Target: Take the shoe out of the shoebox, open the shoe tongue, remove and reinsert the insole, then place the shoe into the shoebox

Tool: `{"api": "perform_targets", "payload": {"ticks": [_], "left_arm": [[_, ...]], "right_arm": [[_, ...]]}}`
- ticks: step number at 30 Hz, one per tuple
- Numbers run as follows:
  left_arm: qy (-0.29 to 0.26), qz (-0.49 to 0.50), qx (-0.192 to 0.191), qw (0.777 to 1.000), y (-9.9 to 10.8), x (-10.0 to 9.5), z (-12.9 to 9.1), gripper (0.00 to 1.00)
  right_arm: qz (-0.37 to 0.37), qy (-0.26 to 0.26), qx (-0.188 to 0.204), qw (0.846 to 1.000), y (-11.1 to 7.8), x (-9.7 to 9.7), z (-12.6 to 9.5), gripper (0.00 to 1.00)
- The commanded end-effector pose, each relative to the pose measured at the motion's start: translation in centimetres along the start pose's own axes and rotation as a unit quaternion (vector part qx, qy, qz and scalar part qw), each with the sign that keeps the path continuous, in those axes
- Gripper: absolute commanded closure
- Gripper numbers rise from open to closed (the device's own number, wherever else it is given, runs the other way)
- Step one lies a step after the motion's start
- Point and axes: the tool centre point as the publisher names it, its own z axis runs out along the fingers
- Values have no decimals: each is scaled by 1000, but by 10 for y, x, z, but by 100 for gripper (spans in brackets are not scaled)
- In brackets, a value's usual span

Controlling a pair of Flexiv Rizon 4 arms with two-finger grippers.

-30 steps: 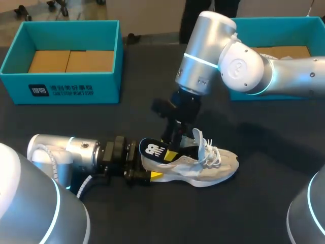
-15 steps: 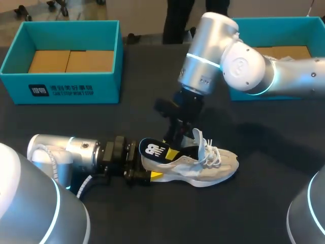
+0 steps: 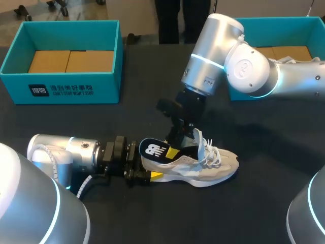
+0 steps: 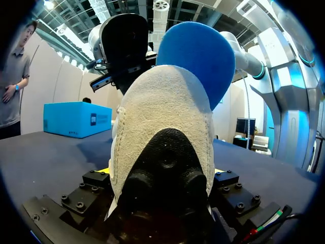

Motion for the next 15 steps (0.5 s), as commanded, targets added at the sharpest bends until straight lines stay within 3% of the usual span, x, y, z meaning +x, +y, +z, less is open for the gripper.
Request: {"api": "perform_targets", "payload": {"ticks": [1,2,3,4,10,15], "left_arm": [[-1,0,1,1000,0,0,0,100],[-1,0,1,1000,0,0,0,100],[-1,0,1,1000,0,0,0,100],[-1,0,1,1000,0,0,0,100],[-1,0,1,1000,0,0,0,100],[-1,0,1,1000,0,0,0,100]], "right_arm": [[-3,-4,-2,1000,0,3,-1,80],[-5,-5,-3,1000,1,3,-1,85],[-5,-5,-3,1000,1,3,-1,97],[-6,-5,-3,1000,2,3,0,100],[-16,-19,-10,1000,8,6,-2,100],[-38,-42,-8,998,30,12,-6,100]]}}
